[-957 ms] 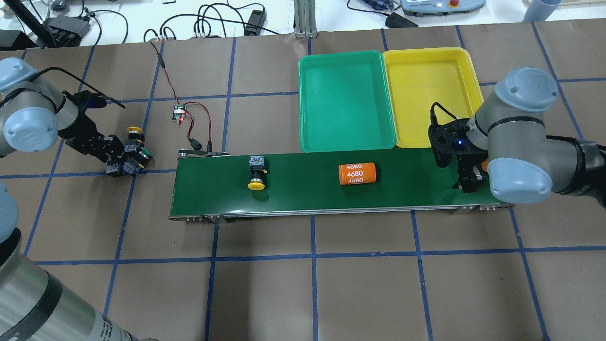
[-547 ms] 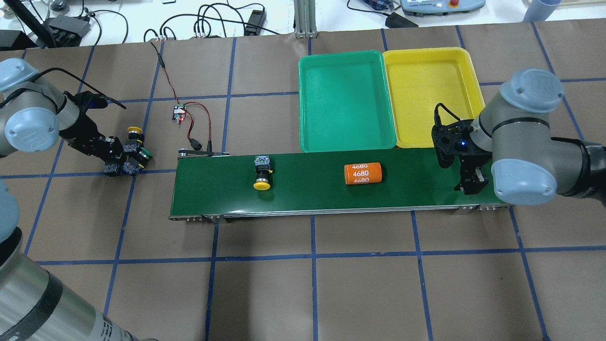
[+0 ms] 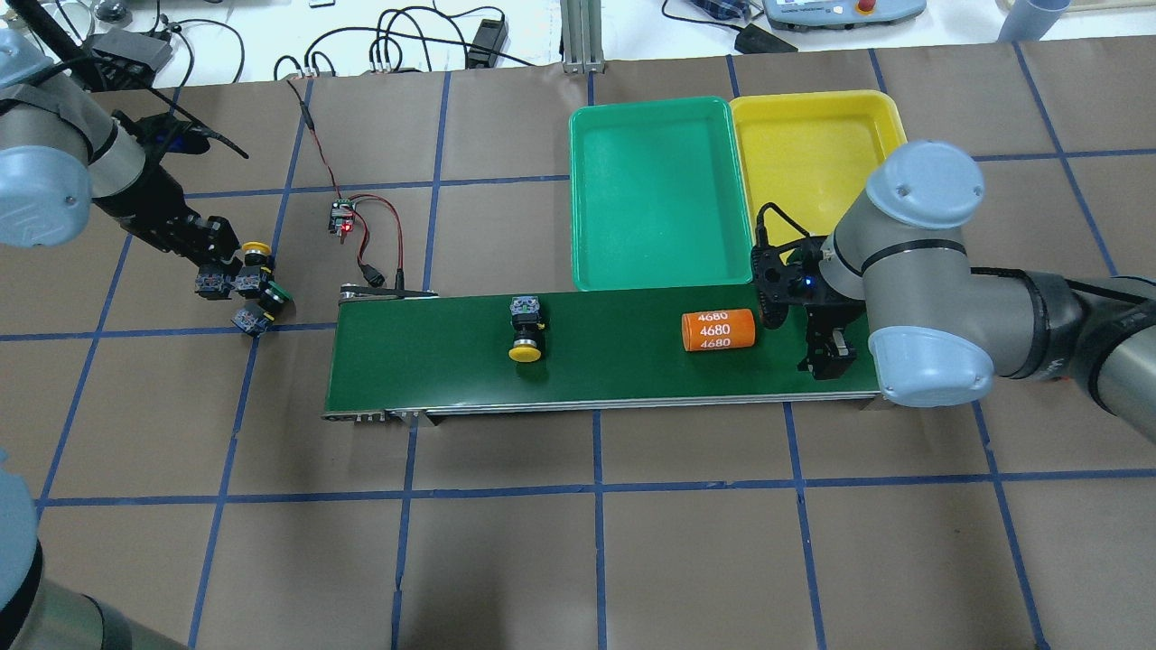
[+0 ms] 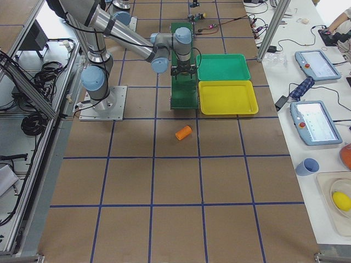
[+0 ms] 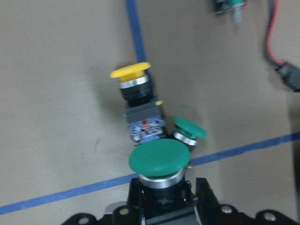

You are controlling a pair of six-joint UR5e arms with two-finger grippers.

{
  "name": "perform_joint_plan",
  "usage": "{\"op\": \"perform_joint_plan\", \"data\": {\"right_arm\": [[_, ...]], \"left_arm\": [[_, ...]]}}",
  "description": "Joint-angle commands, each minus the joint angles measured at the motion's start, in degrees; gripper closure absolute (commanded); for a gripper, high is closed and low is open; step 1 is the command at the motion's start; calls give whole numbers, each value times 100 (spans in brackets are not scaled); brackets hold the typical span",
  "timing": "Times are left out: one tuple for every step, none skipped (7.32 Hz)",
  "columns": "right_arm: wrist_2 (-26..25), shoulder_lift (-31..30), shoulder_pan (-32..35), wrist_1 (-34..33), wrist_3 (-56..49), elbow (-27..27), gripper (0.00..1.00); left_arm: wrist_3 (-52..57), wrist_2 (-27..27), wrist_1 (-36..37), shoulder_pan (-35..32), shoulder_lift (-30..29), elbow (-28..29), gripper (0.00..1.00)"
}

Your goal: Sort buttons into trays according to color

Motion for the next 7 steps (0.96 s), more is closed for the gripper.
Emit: {"op": "perform_joint_plan", "data": {"right_arm": [[4, 5, 220, -22, 396, -4, 0], [4, 14, 272, -13, 405, -4, 0], [13, 5, 281, -13, 579, -4, 0], [4, 14, 316, -13, 686, 5, 0], [13, 22, 447, -13, 739, -4, 0], [-22, 118, 570, -30, 896, -13, 0], [-66, 163, 650, -39, 1011, -21, 0]], "left_arm": [[-533, -38, -260, -602, 291, -101, 100], [-711, -38, -269, -840, 309, -119, 100], [-730, -38, -286, -982, 309, -128, 100], [-791, -212, -321, -1001, 335, -232, 100], [-905, -300, -278, -1009, 413, -442, 100], [-1010, -319, -252, -1018, 493, -618, 100], [-1133, -362, -243, -1036, 563, -742, 100]]}}
